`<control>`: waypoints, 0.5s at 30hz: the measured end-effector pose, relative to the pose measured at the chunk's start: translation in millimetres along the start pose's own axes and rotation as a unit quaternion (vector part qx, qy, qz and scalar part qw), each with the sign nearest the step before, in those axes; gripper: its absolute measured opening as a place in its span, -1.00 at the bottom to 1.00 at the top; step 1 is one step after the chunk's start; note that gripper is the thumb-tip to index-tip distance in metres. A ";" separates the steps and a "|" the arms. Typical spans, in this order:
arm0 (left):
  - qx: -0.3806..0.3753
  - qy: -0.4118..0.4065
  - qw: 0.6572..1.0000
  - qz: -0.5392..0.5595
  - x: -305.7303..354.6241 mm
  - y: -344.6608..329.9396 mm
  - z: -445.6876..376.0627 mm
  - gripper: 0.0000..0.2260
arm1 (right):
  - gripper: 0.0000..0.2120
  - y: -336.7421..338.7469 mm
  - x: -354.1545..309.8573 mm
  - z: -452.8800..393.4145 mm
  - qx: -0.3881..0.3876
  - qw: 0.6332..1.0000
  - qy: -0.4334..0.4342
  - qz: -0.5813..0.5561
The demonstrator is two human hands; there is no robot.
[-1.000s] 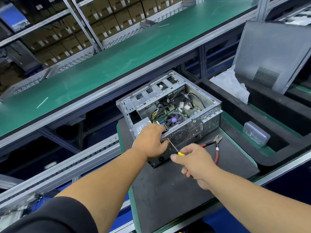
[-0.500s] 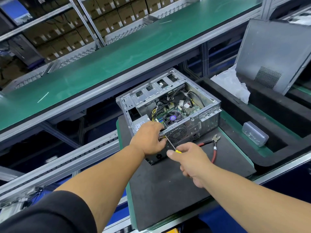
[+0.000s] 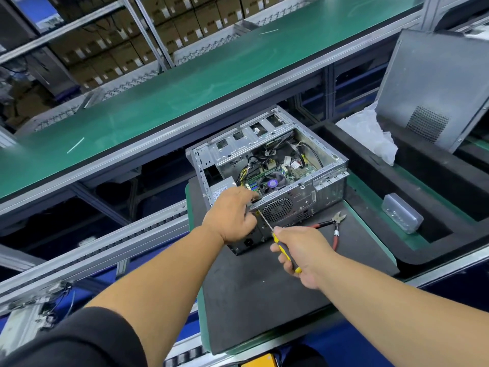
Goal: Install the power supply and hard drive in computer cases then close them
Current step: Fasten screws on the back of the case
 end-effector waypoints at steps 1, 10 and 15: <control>0.051 0.040 0.997 0.051 2.4 4.2 5.5 -0.54 | -0.84 1.5 -0.8 -2.2 0.015 1.000 0.013 -0.002; 0.261 0.536 0.341 0.727 63.7 -61.6 94.6 -0.62 | -0.83 2.1 7.5 -4.1 0.007 0.998 0.055 -0.028; 0.265 0.534 0.298 0.746 60.1 -83.1 98.4 -0.63 | -0.94 0.4 5.0 1.9 -0.063 0.977 -0.070 -0.192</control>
Point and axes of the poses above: each hand's wrist, its own z-axis away from the middle knuckle, its own y-axis out of the back of the hand, x = y × z, the point moved 2 cm from there along -z, towards the middle knuckle, and after that the axes turned 2 degrees about -x, right-handed, at the moved point
